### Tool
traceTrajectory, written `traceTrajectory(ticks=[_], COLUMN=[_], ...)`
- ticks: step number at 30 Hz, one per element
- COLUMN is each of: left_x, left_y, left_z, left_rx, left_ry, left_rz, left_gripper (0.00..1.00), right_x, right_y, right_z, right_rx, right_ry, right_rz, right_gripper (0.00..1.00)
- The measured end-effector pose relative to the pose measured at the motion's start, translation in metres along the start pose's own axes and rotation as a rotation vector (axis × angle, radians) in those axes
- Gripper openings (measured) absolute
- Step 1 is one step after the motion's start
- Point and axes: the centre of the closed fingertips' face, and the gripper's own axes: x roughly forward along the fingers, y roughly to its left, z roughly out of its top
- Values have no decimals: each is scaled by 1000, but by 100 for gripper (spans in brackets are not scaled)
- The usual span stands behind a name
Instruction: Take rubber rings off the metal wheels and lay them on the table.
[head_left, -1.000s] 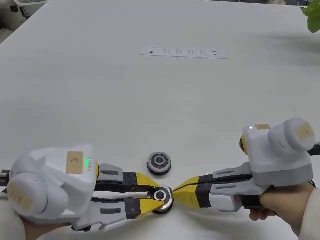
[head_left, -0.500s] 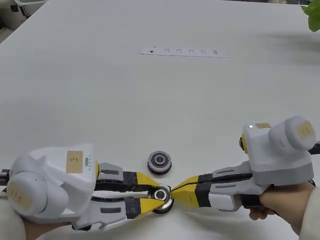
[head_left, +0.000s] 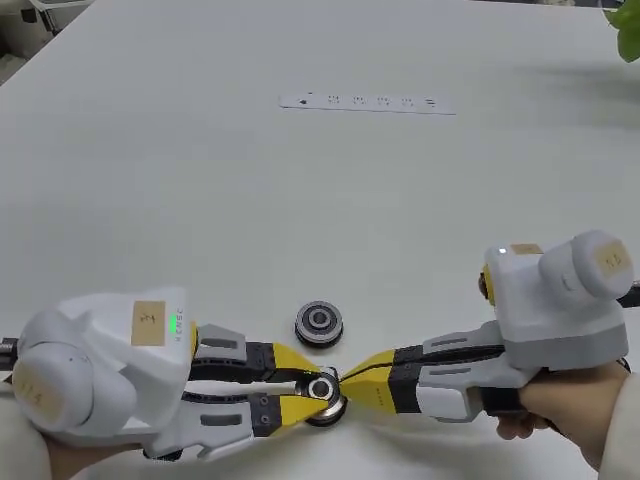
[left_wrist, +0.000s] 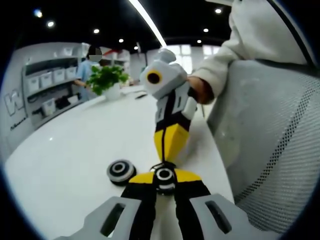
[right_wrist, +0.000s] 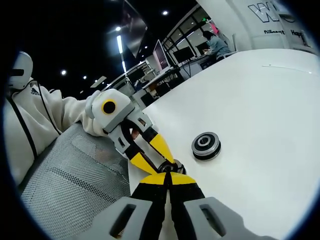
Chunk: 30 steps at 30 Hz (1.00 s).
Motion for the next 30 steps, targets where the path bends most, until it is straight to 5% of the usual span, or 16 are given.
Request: traceTrajectory(ticks=[30], left_x=[1], left_y=[-1], left_z=[1], left_rx=[4], left_ry=[3], left_rz=[3], left_gripper=[14], right_x=[0], right_y=[2], right_z=[5], right_rx=[-14], right_ry=[-17], right_rz=[13], right_gripper=[0])
